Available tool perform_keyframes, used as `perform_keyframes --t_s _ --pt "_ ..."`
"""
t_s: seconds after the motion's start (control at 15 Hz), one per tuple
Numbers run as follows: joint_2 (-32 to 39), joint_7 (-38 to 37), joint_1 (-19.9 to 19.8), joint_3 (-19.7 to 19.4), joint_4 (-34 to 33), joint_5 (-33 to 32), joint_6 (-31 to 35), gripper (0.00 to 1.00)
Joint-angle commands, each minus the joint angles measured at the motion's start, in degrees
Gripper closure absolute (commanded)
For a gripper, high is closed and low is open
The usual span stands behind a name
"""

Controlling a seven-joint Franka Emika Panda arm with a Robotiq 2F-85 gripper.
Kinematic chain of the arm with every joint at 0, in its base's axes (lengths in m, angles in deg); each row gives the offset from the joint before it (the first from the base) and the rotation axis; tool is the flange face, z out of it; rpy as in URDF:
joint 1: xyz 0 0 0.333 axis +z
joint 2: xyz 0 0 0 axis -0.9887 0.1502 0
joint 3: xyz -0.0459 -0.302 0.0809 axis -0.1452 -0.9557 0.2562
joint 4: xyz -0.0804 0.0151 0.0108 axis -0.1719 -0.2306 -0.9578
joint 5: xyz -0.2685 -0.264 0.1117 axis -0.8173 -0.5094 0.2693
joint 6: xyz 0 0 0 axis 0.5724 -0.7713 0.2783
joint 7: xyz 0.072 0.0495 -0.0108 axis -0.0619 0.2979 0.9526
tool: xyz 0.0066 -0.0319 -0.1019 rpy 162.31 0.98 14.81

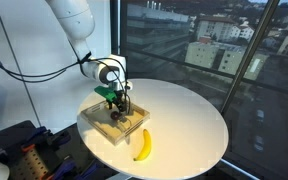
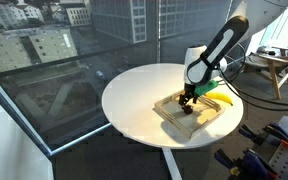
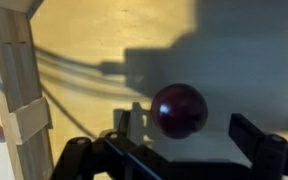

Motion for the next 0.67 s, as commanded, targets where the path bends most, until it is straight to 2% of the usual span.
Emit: perform_keyframes --t_s 0.0,0.6 --pt "1.3 -0.09 0.66 -0.71 -1.64 -0.51 0.39 0.0" --pt "2.54 0.0 0.6 -0.68 -2.47 -0.4 0.21 0.0"
